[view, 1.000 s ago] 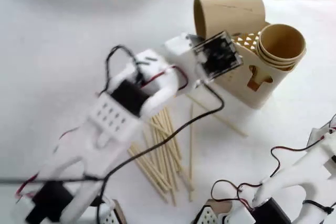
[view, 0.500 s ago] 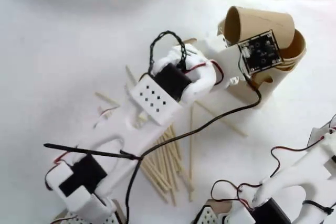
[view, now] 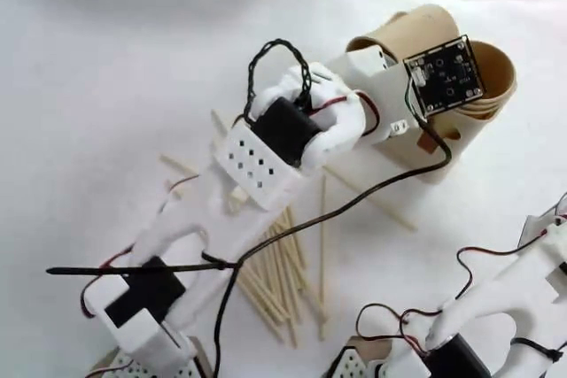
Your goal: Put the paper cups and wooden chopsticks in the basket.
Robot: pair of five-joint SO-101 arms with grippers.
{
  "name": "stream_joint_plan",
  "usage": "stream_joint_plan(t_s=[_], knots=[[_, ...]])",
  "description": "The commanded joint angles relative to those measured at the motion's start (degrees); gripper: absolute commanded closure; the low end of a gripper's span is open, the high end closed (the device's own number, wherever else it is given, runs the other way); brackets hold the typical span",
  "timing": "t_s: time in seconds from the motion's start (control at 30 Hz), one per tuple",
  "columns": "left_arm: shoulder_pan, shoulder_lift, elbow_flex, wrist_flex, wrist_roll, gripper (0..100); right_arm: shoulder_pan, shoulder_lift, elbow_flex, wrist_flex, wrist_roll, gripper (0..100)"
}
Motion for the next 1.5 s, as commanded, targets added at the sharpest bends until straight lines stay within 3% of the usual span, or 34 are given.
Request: stream_joint_plan(t_s=[0.0,0.13,0.3,0.57,1.07,1.47], knots=[[-0.1,-0.5,-3.0,-1.3,-0.4,86,0.0,-0.9,-0.2,-0.6,-0.2,98.0],[-0.1,-0.3,-2.4,-3.3,0.1,86,0.0,-0.9,-0.2,-0.6,-0.2,98.0],[-0.2,2.5,-1.9,-3.6,0.1,96,0.0,-0.9,-0.2,-0.6,-0.1,98.0],[-0.2,4.8,-2.0,-4.6,0.3,97,0.2,-0.9,-0.2,-0.6,3.2,98.0],[-0.4,1.8,-1.6,1.7,-1.8,81,0.4,-0.9,-0.2,-0.6,3.3,98.0],[-4.4,1.5,-6.5,-2.2,-2.2,81,0.0,-0.9,1.0,-0.8,3.3,98.0]])
